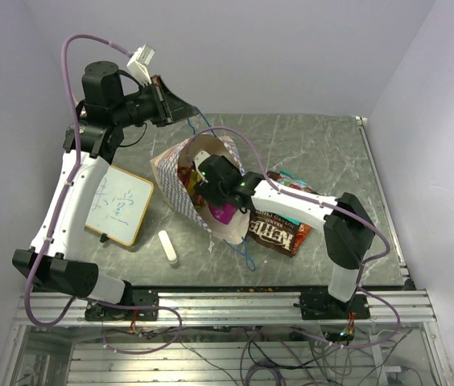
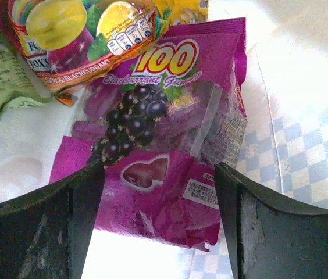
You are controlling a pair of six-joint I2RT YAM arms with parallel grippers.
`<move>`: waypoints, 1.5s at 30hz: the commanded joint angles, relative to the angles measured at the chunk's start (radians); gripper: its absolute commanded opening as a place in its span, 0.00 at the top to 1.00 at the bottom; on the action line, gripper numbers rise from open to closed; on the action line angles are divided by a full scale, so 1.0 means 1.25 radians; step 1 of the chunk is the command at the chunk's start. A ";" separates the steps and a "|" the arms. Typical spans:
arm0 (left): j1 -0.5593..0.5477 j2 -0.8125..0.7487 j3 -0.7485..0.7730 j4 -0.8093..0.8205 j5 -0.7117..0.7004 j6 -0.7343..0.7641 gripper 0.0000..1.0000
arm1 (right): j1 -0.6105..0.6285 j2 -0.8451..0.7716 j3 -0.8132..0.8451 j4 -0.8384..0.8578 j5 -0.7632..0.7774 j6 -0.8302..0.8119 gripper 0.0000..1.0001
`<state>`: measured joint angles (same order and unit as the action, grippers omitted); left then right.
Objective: Take the snacks out of the paper bag
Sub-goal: Take out the snack from the paper bag.
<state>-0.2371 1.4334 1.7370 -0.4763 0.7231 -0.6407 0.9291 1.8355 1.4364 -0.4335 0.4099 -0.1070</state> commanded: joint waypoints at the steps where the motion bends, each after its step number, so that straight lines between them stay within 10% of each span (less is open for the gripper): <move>1: 0.003 -0.032 -0.008 0.037 0.019 -0.007 0.93 | 0.001 0.029 -0.021 0.032 0.053 0.023 0.24; 17: 0.003 -0.040 -0.019 0.019 -0.007 0.004 0.93 | 0.025 -0.014 -0.043 0.093 -0.091 -0.104 1.00; 32: 0.006 -0.050 -0.034 0.019 -0.070 -0.027 0.93 | 0.060 -0.245 -0.142 0.290 -0.229 -0.241 1.00; 45: 0.006 -0.048 -0.024 0.017 -0.074 -0.071 0.93 | 0.069 -0.455 -0.101 0.198 -0.319 -0.198 1.00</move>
<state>-0.2371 1.3911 1.6798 -0.4610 0.6495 -0.7162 1.0092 1.3952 1.2510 -0.2344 0.1020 -0.3748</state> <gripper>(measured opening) 0.072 0.028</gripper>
